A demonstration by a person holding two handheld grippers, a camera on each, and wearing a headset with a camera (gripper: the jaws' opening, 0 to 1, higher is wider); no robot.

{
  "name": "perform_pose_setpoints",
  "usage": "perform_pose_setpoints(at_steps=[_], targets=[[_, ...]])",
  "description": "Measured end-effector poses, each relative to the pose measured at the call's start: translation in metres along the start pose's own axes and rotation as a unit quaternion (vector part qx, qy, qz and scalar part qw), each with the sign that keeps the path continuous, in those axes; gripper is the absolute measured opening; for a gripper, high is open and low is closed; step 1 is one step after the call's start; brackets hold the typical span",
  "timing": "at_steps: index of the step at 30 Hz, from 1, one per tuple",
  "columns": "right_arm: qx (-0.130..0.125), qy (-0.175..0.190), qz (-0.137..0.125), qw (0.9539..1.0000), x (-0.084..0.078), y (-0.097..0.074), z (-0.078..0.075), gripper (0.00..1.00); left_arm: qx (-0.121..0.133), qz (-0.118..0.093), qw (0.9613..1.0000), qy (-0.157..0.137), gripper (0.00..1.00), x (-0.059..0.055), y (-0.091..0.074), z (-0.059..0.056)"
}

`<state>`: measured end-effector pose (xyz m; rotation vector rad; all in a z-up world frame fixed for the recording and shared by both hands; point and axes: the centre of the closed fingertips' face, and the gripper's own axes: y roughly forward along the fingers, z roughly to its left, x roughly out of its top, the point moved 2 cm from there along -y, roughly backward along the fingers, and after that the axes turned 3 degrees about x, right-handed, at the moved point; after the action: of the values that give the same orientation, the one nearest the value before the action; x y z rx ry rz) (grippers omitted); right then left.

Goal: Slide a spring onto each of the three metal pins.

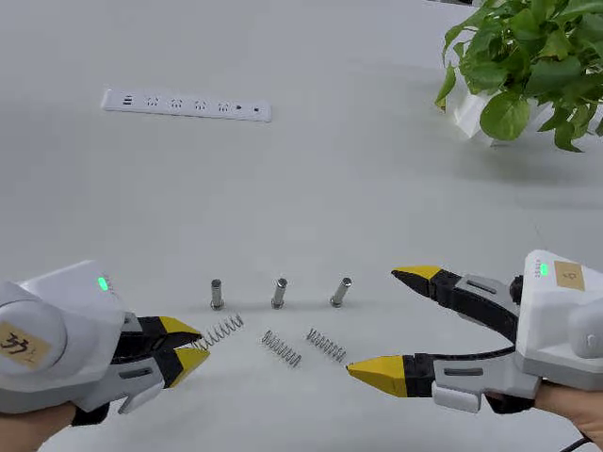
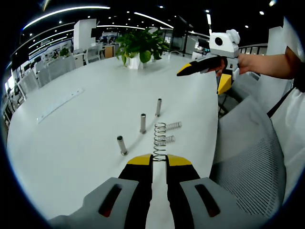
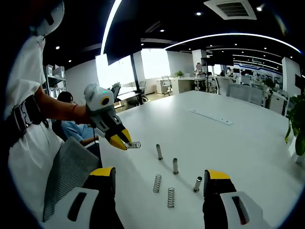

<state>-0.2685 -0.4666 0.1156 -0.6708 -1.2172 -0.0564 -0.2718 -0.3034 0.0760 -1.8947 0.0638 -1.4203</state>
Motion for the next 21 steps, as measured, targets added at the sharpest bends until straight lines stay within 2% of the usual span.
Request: perform_pose_setpoints(at_steps=[4, 8, 12, 17, 21], targets=[[0.017, 0.014, -0.022, 0.9995, 0.016, 0.009, 0.007, 0.69, -0.007, -0.031, 0.9994, -0.012, 0.07, 0.016, -0.002, -0.006], [0.036, 0.026, -0.038, 0.9983, 0.028, 0.017, 0.014, 0.62, -0.011, -0.051, 0.9985, -0.017, 0.07, 0.027, -0.002, -0.011], [0.061, 0.050, -0.063, 0.9949, 0.042, 0.024, 0.024, 0.51, -0.018, -0.074, 0.9968, -0.022, 0.07, 0.039, -0.004, -0.016], [0.073, 0.070, -0.077, 0.9919, 0.050, 0.033, 0.031, 0.42, -0.023, -0.100, 0.9943, -0.027, 0.07, 0.052, -0.005, -0.021], [0.079, 0.094, -0.097, 0.9877, 0.058, 0.035, 0.032, 0.35, -0.029, -0.120, 0.9919, -0.032, 0.07, 0.061, -0.007, -0.024]])
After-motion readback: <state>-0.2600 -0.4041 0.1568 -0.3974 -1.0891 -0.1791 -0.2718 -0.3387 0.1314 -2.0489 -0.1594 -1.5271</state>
